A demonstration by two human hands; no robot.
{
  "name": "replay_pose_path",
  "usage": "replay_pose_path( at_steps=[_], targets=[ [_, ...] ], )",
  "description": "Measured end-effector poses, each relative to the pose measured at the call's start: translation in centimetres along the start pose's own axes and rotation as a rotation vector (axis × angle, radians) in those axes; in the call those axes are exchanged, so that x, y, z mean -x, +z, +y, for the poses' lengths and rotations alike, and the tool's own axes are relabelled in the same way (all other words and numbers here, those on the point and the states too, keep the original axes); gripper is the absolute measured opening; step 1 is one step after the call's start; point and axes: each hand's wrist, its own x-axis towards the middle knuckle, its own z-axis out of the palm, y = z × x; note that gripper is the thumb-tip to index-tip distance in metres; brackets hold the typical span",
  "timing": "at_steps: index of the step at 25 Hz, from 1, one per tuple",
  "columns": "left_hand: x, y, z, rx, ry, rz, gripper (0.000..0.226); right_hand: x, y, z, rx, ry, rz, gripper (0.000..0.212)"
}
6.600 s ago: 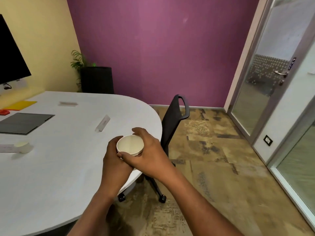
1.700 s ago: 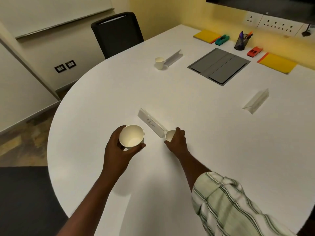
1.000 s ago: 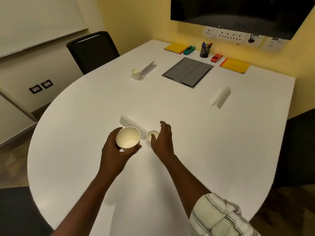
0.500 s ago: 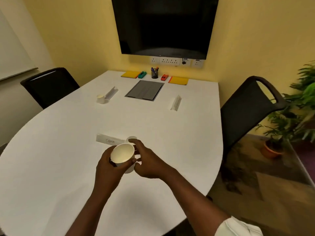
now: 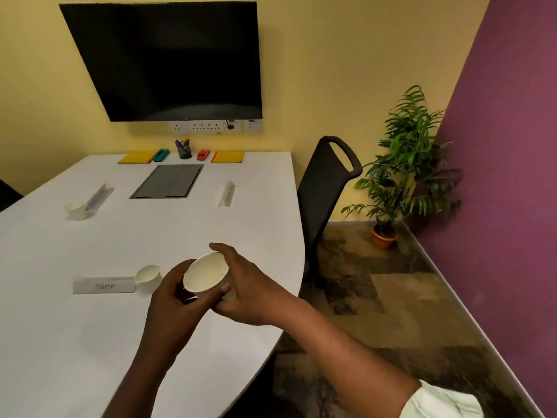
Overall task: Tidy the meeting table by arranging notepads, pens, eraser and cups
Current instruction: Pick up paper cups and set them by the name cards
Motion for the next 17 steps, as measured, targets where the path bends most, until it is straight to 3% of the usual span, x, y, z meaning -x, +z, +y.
replay_pose_path(
  at_steps=[10, 17],
  targets=[
    [-2.5, 19.4, 4.7, 0.05, 0.118, 0.027, 0.046, 3.0, -18.2, 9.8, 0.055, -0.019, -0.039, 0.088],
    [-6.8, 28.4, 7.5, 0.043, 0.135, 0.056, 0.055, 1.3, -27.0, 15.3, 0.055, -0.063, -0.028, 0.084]
  ],
)
